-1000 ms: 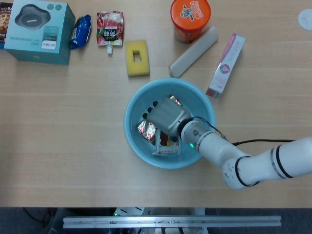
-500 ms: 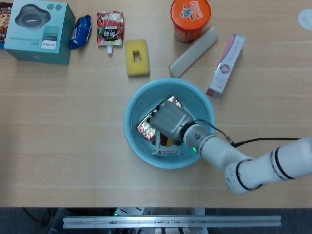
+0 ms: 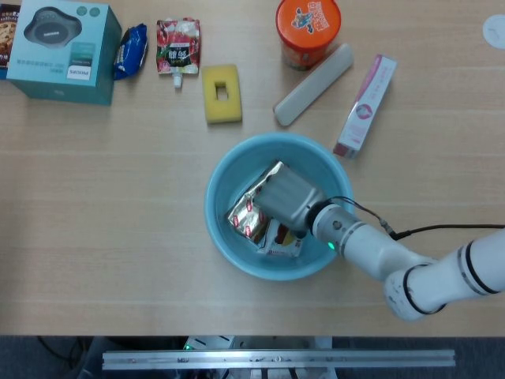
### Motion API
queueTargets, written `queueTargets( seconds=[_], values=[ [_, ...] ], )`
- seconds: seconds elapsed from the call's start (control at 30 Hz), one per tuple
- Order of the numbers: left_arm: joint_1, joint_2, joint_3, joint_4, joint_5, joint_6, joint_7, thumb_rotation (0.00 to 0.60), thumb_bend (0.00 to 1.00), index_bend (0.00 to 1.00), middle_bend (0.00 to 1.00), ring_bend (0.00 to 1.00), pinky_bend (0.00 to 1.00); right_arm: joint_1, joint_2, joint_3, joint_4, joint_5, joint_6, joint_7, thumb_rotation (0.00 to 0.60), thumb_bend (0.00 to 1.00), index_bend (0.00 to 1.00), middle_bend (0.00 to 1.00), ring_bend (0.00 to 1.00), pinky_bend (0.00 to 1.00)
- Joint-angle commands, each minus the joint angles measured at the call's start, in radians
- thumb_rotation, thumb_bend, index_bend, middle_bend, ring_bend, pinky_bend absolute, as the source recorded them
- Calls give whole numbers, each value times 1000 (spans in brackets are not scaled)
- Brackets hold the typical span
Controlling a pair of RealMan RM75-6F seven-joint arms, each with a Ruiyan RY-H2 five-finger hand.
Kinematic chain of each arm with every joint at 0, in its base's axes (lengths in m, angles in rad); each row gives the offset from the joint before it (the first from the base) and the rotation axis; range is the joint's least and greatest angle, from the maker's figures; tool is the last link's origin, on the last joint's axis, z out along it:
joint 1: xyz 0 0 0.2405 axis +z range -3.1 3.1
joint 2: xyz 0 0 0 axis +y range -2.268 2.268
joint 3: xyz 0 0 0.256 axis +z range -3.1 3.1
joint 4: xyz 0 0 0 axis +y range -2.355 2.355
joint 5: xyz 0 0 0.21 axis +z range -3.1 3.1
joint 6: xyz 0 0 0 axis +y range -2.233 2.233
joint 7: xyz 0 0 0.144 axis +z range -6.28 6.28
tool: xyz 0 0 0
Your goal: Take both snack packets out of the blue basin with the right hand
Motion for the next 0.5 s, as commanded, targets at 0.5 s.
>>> queueTargets(
  seconds=[0.5],
  values=[
    [2, -1, -4, 4, -2, 6, -4, 600, 359, 224, 187, 109, 100, -17, -59, -7, 70, -58, 32, 10, 600, 284, 687, 570, 502, 660]
  ],
)
